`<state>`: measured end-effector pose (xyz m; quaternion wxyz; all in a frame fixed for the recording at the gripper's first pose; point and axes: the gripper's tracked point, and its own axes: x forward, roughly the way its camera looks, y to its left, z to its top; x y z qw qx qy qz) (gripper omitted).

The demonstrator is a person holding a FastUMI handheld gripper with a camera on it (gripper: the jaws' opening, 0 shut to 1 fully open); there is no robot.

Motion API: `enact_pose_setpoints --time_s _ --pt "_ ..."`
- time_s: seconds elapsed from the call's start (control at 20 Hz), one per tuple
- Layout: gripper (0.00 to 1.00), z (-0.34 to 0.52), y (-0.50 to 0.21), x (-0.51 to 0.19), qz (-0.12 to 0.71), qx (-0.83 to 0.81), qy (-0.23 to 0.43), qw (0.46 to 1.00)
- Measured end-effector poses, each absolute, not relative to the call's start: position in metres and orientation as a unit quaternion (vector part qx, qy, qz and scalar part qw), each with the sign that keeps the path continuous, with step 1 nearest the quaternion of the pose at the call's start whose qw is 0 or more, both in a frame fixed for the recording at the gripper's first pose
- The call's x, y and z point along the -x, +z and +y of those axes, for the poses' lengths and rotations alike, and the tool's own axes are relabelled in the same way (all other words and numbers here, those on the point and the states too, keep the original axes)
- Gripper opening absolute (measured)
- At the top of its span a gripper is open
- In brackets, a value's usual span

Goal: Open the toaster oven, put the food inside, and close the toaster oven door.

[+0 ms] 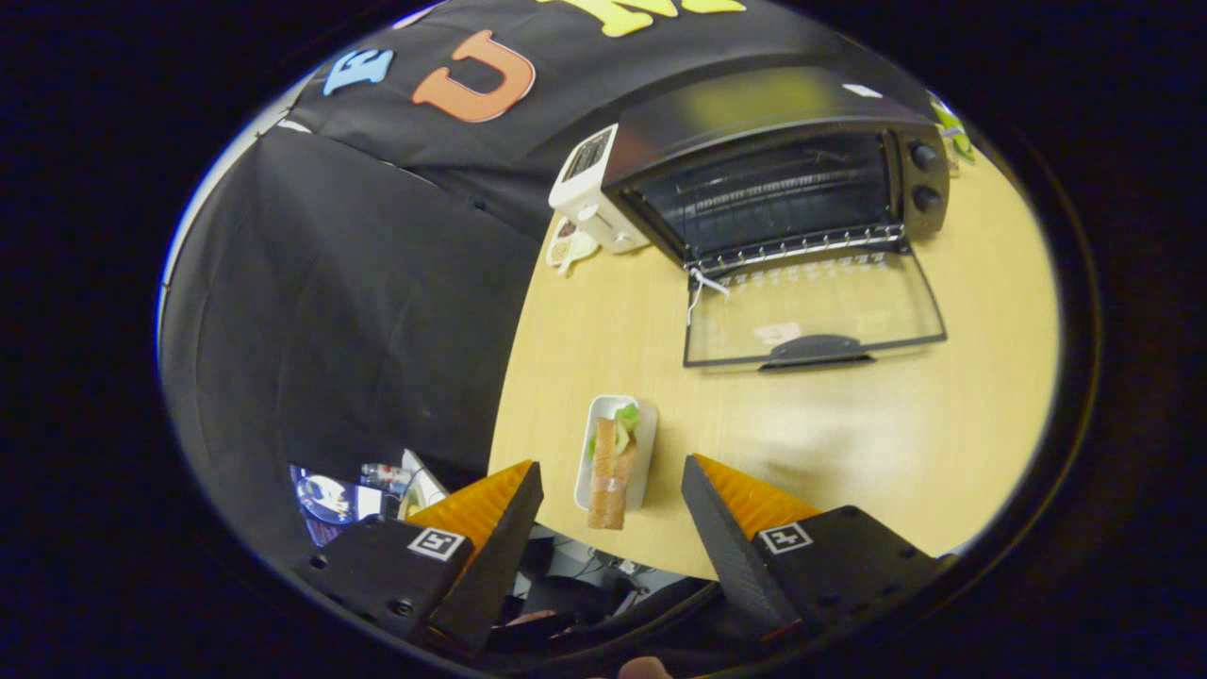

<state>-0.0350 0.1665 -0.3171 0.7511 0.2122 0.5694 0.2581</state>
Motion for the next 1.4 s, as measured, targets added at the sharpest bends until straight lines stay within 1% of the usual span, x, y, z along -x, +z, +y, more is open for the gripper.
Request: enact_pose_setpoints --time_s 0.15,0.3,0.4,0.45,0.6,0.75,0.95,1.1,1.25,1.4 --pt "0.91 0.187 -0.339 0.041 0.605 -0.22 0.262 0.719" --pt "0.83 0.197 -0.361 0.039 0.629 -0.228 0.249 0.7" --pt "0.71 0.2 -0.374 0.039 0.643 -0.23 0.24 0.69" --pt "0.63 0.204 -0.378 0.04 0.65 -0.235 0.238 0.682" --pt "0.49 0.211 -0.385 0.041 0.662 -0.233 0.241 0.67" --pt "0.38 0.211 -0.385 0.04 0.664 -0.222 0.247 0.67" --pt "0.31 0.211 -0.365 0.044 0.661 -0.239 0.258 0.663" --pt "0.3 0.206 -0.329 0.04 0.647 -0.278 0.267 0.658" --pt "0.3 0.181 -0.286 0.011 0.602 -0.343 0.258 0.673" --pt "0.29 0.138 -0.258 -0.032 0.53 -0.417 0.227 0.703"
